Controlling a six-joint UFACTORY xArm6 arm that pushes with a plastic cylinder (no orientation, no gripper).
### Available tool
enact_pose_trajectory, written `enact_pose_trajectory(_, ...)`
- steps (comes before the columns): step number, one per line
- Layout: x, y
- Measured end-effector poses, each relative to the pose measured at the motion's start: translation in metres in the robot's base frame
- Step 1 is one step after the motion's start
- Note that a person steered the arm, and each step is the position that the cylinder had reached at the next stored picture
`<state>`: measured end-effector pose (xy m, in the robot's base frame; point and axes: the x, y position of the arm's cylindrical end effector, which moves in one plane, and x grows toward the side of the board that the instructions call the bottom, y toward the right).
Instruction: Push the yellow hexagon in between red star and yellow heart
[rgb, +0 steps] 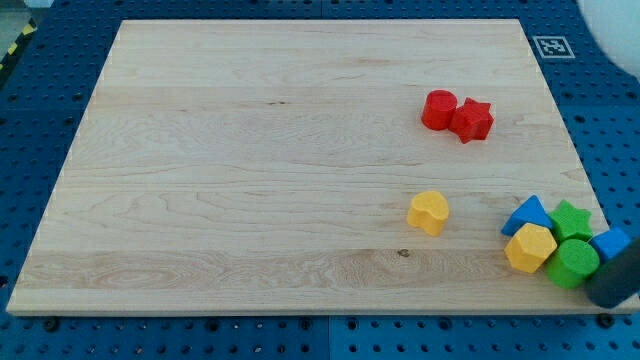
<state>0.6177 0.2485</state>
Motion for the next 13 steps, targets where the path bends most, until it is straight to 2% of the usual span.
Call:
enact_pose_trajectory(2,-0.025,-0.061)
enact_pose_trajectory(3,-0.021,-0.069)
enact_pose_trajectory(7,-0.052,-0.075)
enact_pose_trajectory(9,-0.089,-0.083)
enact_pose_trajectory(10,-0.122,-0.129)
enact_pose_trajectory(12,-0.131,-0.139)
enact_pose_trajectory(13,-0.140,-0.209)
